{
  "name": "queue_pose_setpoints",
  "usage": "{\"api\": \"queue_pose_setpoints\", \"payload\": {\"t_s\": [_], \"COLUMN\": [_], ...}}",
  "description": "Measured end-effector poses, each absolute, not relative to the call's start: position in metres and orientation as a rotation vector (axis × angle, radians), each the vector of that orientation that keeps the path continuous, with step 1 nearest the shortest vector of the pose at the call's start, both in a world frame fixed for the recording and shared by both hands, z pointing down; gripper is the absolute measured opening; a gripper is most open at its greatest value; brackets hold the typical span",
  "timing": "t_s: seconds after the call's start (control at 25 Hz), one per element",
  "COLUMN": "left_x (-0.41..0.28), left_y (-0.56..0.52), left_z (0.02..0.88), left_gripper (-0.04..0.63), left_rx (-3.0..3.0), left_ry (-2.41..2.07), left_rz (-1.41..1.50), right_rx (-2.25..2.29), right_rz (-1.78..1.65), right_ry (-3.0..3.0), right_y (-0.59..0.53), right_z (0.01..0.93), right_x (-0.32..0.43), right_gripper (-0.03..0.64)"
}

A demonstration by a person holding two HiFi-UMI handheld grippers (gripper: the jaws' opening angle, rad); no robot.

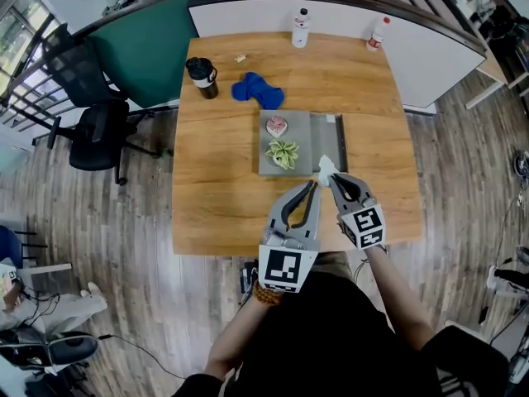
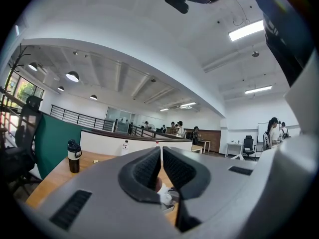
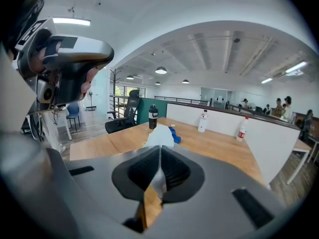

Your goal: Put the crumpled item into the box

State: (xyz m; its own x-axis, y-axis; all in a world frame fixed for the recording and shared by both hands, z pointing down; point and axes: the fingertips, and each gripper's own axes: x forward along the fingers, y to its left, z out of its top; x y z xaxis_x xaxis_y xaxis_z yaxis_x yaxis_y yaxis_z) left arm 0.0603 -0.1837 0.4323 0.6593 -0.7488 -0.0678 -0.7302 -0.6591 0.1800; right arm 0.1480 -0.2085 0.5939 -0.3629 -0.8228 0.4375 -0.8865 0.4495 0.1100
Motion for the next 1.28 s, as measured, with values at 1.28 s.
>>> {"api": "queue_pose_setpoints", "payload": {"t_s": [1.28], "left_x": [0.064], "left_y": [-0.194], "left_z": [0.464], "left_gripper": [0.032], "left_rx": [2.668], "left_ry": [-1.303], "left_rz": [-0.007], "right_rx": [1.345], "right_rz": [0.12], "right_ry": [-2.166], "right_y": [-0.306], "right_z": [0.651], "right_x": [0.199], "right_gripper": [0.021]}}
